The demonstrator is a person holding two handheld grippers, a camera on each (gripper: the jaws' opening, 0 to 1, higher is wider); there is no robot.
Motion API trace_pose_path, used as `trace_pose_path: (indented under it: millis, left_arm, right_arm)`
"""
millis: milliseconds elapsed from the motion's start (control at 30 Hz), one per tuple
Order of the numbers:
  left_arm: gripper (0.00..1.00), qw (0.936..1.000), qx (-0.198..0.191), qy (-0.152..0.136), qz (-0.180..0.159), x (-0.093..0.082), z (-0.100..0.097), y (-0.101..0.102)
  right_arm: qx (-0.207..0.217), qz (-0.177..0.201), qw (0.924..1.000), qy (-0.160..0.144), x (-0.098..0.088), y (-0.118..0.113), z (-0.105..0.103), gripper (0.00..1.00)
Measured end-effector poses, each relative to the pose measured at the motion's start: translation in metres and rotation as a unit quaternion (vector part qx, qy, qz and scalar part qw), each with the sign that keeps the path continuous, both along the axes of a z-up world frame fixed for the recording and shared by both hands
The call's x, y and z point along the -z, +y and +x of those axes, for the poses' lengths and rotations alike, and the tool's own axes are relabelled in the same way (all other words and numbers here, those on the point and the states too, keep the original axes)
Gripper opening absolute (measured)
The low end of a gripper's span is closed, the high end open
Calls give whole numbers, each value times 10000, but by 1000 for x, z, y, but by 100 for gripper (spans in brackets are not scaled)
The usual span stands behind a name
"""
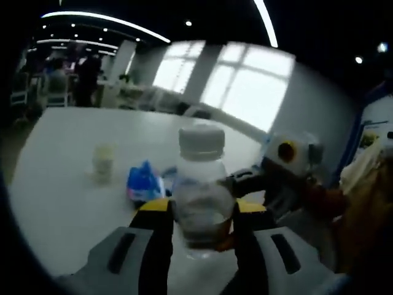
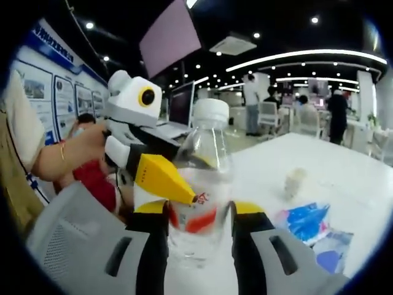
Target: Arrange the tabletop items into an orderly group along one side of the table until the central work area is clear of visible clutter.
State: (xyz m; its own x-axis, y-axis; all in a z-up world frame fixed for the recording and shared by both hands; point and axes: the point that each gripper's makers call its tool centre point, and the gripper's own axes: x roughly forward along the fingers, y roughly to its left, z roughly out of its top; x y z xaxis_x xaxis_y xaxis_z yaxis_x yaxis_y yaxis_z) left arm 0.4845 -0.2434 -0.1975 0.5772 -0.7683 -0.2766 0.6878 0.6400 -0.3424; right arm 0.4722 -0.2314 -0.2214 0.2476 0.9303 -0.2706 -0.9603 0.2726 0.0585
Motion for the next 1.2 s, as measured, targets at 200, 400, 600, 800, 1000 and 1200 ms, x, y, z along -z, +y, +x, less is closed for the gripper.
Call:
trace_pose_path:
  millis: [200, 400, 600, 800, 1000, 1200]
  left_arm:
    - [35, 9976, 551, -429, 22, -14, -7, -5]
    - [35, 9901, 1151, -806, -9, -32, -21, -13]
    - [35, 9838, 1509, -958, -111, -45, -28, -16]
    - [35, 9771, 1790, -1135, -204, -61, -36, -22]
    - [35, 9743, 1912, -1176, -207, -66, -40, -26]
    - [35, 9715, 1998, -1236, -305, -71, -43, -28]
  right_arm:
    - [-294, 46, 9993, 245, 5, -4, -5, 46]
    - [-590, 323, 9961, 568, -1, -5, -15, 50]
    - [-972, 678, 9898, 791, -11, -2, -29, 50]
    - [-1151, 877, 9853, 905, -16, 4, -38, 49]
    - [-1250, 1092, 9812, 982, -23, 8, -44, 47]
    - [-1299, 1285, 9767, 1121, -30, 9, -46, 47]
